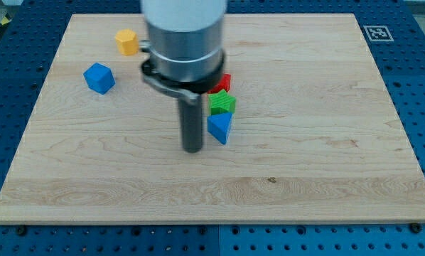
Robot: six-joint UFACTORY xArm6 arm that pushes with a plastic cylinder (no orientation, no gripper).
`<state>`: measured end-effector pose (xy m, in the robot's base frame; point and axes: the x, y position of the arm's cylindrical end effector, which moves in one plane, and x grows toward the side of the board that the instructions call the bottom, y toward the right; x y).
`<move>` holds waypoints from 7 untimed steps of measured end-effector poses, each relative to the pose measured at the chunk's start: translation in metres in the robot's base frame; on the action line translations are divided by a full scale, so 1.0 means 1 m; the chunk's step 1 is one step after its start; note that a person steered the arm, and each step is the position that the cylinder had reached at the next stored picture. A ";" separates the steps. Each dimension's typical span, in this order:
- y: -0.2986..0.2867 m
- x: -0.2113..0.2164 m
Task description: Move the cube to the left of the triangle
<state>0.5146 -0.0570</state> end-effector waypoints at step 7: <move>-0.013 -0.062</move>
<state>0.4529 -0.0701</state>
